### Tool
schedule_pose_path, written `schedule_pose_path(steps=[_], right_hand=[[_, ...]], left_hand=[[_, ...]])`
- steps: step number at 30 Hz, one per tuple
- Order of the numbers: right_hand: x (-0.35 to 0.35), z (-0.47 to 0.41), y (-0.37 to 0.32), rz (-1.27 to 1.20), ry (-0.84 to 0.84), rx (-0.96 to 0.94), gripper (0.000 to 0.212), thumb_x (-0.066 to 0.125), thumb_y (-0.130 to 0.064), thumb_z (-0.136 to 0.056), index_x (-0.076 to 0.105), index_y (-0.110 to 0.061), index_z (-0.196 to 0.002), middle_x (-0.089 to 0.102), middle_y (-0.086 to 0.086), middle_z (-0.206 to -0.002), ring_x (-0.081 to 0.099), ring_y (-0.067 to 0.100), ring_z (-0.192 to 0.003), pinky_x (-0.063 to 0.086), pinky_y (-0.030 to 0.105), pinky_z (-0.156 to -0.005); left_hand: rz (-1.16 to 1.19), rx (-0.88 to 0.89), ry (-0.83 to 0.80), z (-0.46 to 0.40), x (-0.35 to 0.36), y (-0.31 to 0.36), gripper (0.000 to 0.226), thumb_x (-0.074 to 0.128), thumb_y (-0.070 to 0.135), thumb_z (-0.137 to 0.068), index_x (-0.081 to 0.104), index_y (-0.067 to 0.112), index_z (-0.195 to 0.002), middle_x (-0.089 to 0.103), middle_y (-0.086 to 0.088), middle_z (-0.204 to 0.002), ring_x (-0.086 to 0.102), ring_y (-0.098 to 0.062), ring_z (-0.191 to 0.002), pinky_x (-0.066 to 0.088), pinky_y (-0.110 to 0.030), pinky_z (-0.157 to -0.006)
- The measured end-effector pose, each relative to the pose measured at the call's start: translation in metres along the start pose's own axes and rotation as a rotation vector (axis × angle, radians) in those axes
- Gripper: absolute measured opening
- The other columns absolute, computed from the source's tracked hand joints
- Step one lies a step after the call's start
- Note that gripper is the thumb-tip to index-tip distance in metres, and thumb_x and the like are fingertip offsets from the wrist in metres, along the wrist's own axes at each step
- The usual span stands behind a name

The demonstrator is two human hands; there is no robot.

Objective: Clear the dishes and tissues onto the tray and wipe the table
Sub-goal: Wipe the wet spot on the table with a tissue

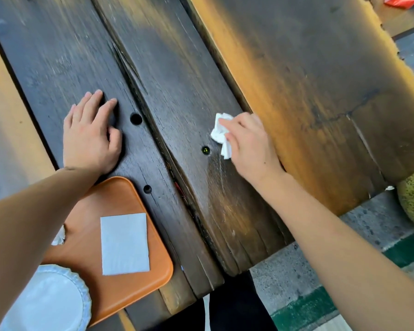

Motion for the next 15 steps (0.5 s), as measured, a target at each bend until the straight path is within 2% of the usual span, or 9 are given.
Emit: schedule_pose_path(steps=[2,4,7,9,12,15], right_hand=[[0.007,0.027,-0.018,-0.022,-0.071,-0.11,0.018,0.063,0.006,-0.084,0.072,0.0,-0.098,0.061,0.012,-0.086,0.049,0.026,-0.081,0.046,0.036,-0.062],[0.007,0.074,-0.028,-0.043,-0.173,-0.221,0.017,0.067,0.006,-0.079,0.073,-0.003,-0.093,0.061,0.01,-0.082,0.05,0.026,-0.077,0.045,0.037,-0.06],[-0.003,0.136,-0.022,0.038,-0.314,-0.378,0.031,0.072,0.003,-0.072,0.072,-0.015,-0.097,0.063,0.001,-0.085,0.054,0.023,-0.078,0.042,0.035,-0.069],[-0.011,0.145,-0.009,0.087,-0.341,-0.441,0.04,0.07,0.008,-0.065,0.072,-0.021,-0.093,0.064,-0.001,-0.088,0.053,0.02,-0.083,0.038,0.034,-0.077],[-0.017,0.109,0.003,0.079,-0.336,-0.416,0.039,0.061,0.011,-0.068,0.072,-0.021,-0.086,0.063,0.003,-0.092,0.049,0.019,-0.089,0.031,0.035,-0.08],[-0.016,0.041,0.015,0.048,-0.267,-0.283,0.022,0.057,-0.007,-0.079,0.076,-0.015,-0.087,0.062,0.006,-0.094,0.049,0.022,-0.092,0.026,0.033,-0.079]], left_hand=[[0.002,-0.001,0.002,0.0,0.0,-0.001,0.058,0.039,0.025,-0.087,0.05,0.012,-0.143,0.041,-0.014,-0.157,0.032,-0.034,-0.148,0.025,-0.05,-0.119],[0.007,-0.005,-0.002,0.0,0.0,-0.001,0.058,0.039,0.025,-0.087,0.05,0.013,-0.143,0.041,-0.014,-0.157,0.032,-0.034,-0.149,0.024,-0.05,-0.119],[0.006,-0.016,-0.015,0.0,0.0,-0.001,0.058,0.04,0.026,-0.088,0.05,0.013,-0.144,0.04,-0.013,-0.158,0.031,-0.033,-0.149,0.022,-0.048,-0.121],[0.006,-0.015,-0.022,0.0,0.0,-0.002,0.058,0.041,0.026,-0.088,0.05,0.013,-0.144,0.04,-0.012,-0.159,0.03,-0.033,-0.15,0.021,-0.048,-0.121],[0.004,-0.013,-0.027,0.0,0.0,-0.001,0.058,0.04,0.026,-0.088,0.05,0.014,-0.144,0.04,-0.012,-0.159,0.031,-0.033,-0.15,0.021,-0.047,-0.121],[0.001,-0.018,-0.019,0.0,-0.001,-0.002,0.058,0.04,0.027,-0.088,0.05,0.014,-0.144,0.04,-0.012,-0.159,0.03,-0.032,-0.15,0.02,-0.047,-0.121]])
Point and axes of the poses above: each hand's wrist, its own z-axis away from the middle knuckle, its own x-axis out of the palm, y = z × x, the point moved 5 cm from there along -z, towards the middle knuckle
